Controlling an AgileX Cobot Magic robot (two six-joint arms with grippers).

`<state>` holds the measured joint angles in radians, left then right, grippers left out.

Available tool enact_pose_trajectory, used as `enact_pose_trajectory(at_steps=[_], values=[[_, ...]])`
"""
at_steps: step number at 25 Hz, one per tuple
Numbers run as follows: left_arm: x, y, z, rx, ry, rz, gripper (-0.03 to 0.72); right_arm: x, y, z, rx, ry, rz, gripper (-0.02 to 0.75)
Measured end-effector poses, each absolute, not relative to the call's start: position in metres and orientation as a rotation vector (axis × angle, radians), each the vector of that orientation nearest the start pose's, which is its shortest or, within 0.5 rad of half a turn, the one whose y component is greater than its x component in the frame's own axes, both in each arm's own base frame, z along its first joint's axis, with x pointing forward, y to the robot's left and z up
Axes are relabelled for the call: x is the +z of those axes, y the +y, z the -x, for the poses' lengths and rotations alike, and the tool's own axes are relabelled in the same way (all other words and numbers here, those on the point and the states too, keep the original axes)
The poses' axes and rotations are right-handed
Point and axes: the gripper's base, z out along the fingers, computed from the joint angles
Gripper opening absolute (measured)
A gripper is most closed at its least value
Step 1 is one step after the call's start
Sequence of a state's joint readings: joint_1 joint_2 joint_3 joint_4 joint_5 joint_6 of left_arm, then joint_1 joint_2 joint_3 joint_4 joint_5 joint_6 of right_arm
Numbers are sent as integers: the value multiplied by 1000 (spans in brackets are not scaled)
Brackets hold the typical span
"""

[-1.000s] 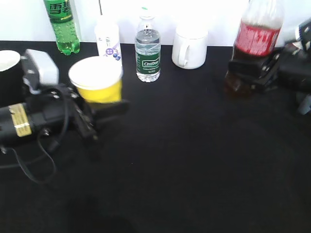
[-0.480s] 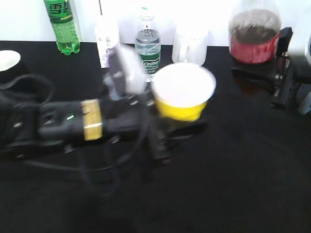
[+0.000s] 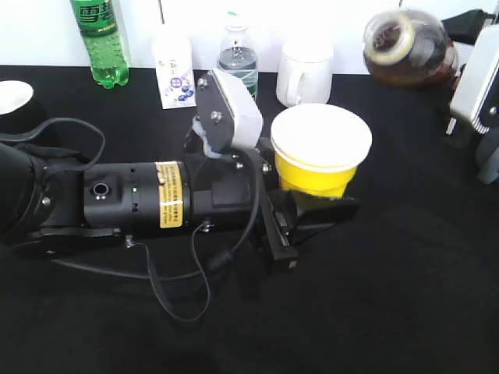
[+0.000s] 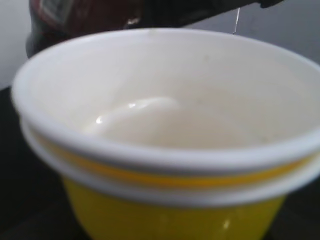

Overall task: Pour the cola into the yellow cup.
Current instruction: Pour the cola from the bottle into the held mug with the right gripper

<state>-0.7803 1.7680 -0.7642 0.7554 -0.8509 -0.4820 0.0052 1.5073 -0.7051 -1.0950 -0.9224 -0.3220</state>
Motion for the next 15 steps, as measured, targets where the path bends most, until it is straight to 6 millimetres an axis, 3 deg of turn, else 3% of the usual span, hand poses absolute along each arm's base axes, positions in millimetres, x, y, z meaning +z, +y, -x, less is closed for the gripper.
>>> enact_pose_trajectory(at_steps=[6, 15], values=[[189, -272, -206, -994, 1499, -1145, 438, 250, 64, -290, -345, 915, 1411, 417], [181, -280, -200, -1010, 1548, -1130, 438, 251, 64, -290, -396, 872, 1439, 417]])
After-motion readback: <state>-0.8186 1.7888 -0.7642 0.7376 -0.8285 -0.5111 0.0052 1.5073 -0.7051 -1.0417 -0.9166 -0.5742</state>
